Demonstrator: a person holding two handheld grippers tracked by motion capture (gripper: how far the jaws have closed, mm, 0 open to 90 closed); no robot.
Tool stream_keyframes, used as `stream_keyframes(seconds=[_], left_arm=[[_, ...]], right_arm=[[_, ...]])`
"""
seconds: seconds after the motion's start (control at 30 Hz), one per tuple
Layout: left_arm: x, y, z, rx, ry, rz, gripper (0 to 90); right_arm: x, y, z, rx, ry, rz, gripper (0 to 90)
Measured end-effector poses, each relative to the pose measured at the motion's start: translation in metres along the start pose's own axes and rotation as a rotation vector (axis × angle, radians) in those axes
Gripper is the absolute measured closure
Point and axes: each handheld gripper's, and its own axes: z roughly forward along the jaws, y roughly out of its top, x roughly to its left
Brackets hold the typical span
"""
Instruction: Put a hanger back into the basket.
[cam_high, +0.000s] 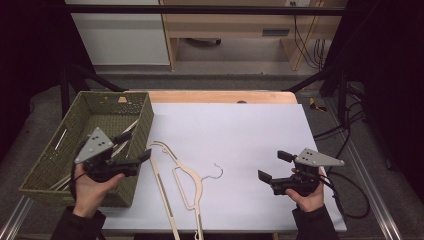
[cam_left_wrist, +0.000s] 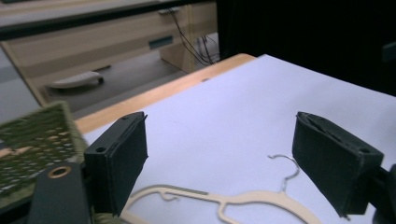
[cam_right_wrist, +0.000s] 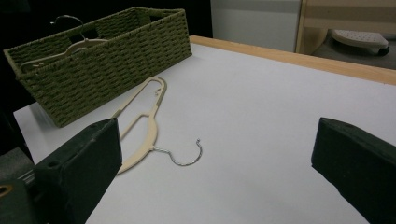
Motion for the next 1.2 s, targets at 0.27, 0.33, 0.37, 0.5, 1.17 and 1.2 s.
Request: stream_keyframes(seconds=[0.27, 0.33, 0.37, 0.5, 1.17, 1.2], left_arm=[[-0.033, -0.014, 0.054, 0.085, -0.11, 0.014, 18.2], [-0.039, -0.018, 0.064, 0.102, -0.128, 0.015, 17.3], [-0.042, -0.02, 0.069, 0.112, -0.132, 0.013, 16.6], [-0.049, -0.027, 0.085, 0.153, -0.155, 0.009, 14.4], [-0.071, -0.061, 0.149, 0.358, -0.208, 0.076, 19.3], [-0.071, -0.061, 0.149, 0.358, -0.208, 0.076, 20.1]], right_arm=[[0.0, -0.001, 0.003, 0.001, -0.005, 0.003, 2.2], [-0.001, -0.002, 0.003, 0.002, -0.007, 0.003, 2.2], [-0.001, -0.003, 0.003, 0.002, -0.009, 0.008, 2.2], [-0.002, -0.003, 0.002, 0.003, -0.007, 0.01, 2.3], [-0.004, -0.005, 0.002, 0.003, -0.015, 0.01, 2.4], [-0.004, -0.005, 0.002, 0.003, -0.016, 0.008, 2.4]])
